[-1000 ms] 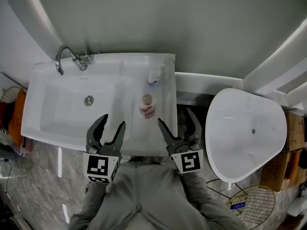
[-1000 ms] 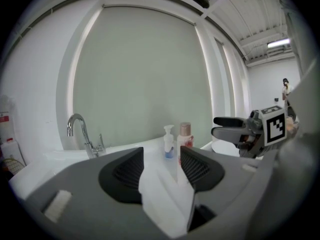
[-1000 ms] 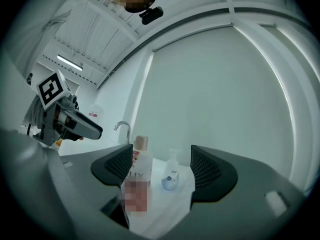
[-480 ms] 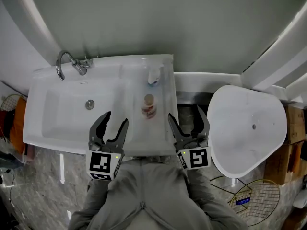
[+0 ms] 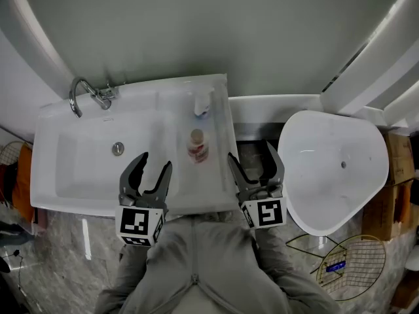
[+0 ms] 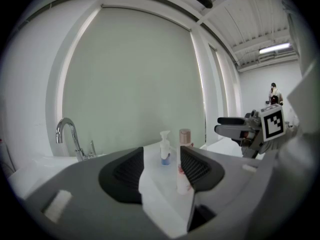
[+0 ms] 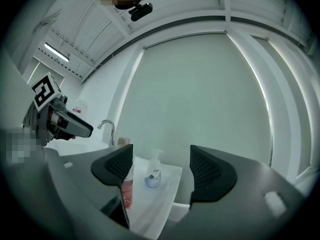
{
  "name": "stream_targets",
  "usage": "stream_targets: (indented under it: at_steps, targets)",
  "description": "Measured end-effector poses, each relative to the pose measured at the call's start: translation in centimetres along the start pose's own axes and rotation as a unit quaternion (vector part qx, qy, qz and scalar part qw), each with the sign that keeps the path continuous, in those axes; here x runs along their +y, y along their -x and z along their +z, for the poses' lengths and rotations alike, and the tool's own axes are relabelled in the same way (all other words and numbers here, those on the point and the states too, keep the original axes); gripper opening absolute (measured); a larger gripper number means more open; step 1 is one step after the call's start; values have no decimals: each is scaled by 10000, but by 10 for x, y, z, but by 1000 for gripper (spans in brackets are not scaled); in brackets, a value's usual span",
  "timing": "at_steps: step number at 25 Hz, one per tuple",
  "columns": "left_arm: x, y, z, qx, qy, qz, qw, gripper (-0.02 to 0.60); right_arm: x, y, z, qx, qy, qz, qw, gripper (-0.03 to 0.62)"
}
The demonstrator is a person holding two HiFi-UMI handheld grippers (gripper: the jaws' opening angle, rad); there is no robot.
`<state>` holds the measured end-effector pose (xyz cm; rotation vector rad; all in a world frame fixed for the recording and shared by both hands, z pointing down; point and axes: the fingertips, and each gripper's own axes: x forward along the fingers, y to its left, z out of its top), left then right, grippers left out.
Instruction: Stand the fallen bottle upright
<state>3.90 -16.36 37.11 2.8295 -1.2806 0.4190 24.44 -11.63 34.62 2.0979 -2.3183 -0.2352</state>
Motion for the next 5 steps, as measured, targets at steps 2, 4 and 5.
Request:
stream_targets:
  at_steps: [2, 4, 5]
  targets:
    - [0, -1, 1, -10, -1, -10, 10000, 267, 0, -1, -1, 3, 2, 2, 10000, 342]
    - [0, -2, 1, -16, -3, -14, 10000, 267, 1, -2, -2, 8, 1, 23, 10000, 342]
    - [1, -2, 1, -16, -5, -16, 10000, 267, 1, -3, -2, 12, -2, 36, 10000, 342]
